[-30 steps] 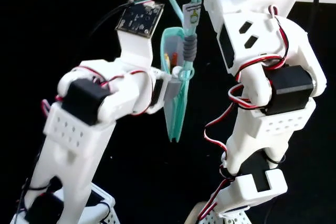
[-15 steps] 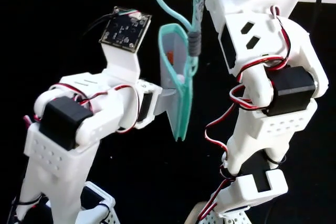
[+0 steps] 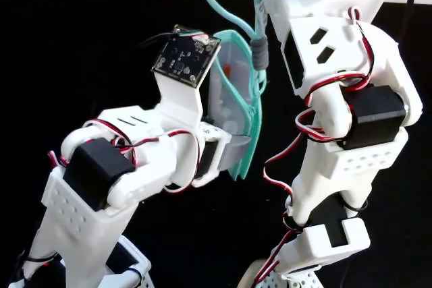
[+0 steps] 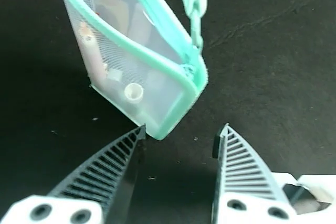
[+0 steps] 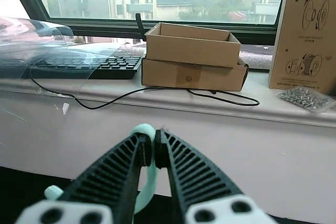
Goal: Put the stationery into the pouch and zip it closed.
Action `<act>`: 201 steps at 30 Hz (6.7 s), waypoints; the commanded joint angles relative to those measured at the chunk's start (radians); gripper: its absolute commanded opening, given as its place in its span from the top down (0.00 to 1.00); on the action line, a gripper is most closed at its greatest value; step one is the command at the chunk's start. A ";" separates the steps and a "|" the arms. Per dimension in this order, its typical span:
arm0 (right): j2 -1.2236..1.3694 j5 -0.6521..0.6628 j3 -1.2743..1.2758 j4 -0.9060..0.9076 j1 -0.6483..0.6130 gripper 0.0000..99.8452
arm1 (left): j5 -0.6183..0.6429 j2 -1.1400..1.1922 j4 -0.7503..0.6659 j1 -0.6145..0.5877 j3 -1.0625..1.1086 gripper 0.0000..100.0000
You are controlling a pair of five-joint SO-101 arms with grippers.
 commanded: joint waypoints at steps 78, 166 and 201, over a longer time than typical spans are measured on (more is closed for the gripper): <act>-0.031 -0.068 -0.004 -0.117 0.082 0.99 | -0.336 0.153 0.060 -0.325 -0.035 0.99; 0.725 -0.068 -0.015 0.274 0.110 0.78 | -0.402 0.160 -0.126 -0.710 -0.084 0.99; 0.547 0.009 -0.113 0.486 -0.073 0.78 | -0.402 0.154 -0.379 -0.816 0.154 0.99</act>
